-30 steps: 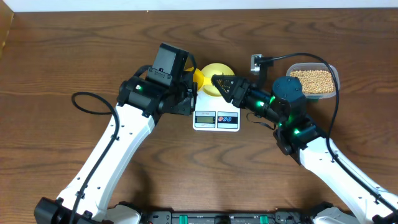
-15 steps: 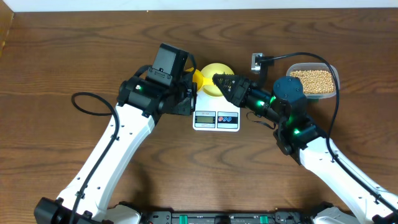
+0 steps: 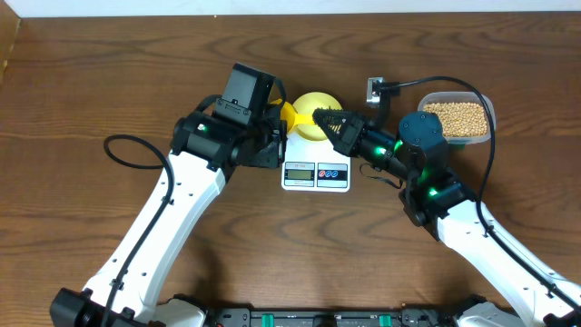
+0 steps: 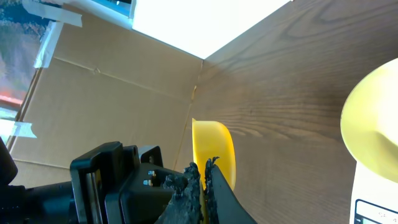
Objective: Scoop item into bowl and weigh 50g on scale
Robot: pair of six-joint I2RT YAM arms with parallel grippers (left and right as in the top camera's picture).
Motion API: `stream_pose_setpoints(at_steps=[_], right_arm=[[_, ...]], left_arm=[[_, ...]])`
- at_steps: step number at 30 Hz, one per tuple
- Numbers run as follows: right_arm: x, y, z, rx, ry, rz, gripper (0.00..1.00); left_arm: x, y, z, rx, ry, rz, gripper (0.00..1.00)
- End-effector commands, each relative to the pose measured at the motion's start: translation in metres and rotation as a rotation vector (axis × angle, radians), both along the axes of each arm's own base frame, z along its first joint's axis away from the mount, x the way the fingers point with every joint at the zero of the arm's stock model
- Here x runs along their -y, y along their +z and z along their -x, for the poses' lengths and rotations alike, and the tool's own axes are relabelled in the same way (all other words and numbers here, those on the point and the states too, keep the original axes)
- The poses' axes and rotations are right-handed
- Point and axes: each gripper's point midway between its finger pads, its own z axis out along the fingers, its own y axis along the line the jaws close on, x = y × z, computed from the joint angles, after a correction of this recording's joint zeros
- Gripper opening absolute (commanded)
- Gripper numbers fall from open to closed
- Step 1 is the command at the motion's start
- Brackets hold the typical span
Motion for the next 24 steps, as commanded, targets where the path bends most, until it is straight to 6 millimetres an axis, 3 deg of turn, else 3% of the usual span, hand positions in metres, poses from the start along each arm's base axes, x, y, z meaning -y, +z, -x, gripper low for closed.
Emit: stream_pose_setpoints(at_steps=[1, 3, 6, 18, 24], right_arm=[[-0.003, 0.005, -0.001, 0.015, 0.003, 0.000, 0.01], [-0.003, 0.005, -0.001, 0.016, 0.003, 0.000, 0.01], [-0.003, 0.005, -0.002, 0.017, 0.000, 0.001, 0.01], [0.015, -0.015, -0.013, 0.109, -0.047, 0.181, 0.01], [0.031, -0.014, -0.021, 0.199, -0.029, 0.242, 0.01]], left_arm=[[0.000, 0.008, -0.001, 0.014, 0.003, 0.009, 0.28], [0.000, 0.008, -0.001, 0.015, 0.003, 0.009, 0.56], [0.000, 0.008, -0.001, 0.014, 0.003, 0.009, 0.69], [0.000, 0.011, -0.001, 0.065, -0.088, -0.031, 0.80], [-0.004, 0.020, -0.003, 0.198, -0.312, -0.144, 0.80]])
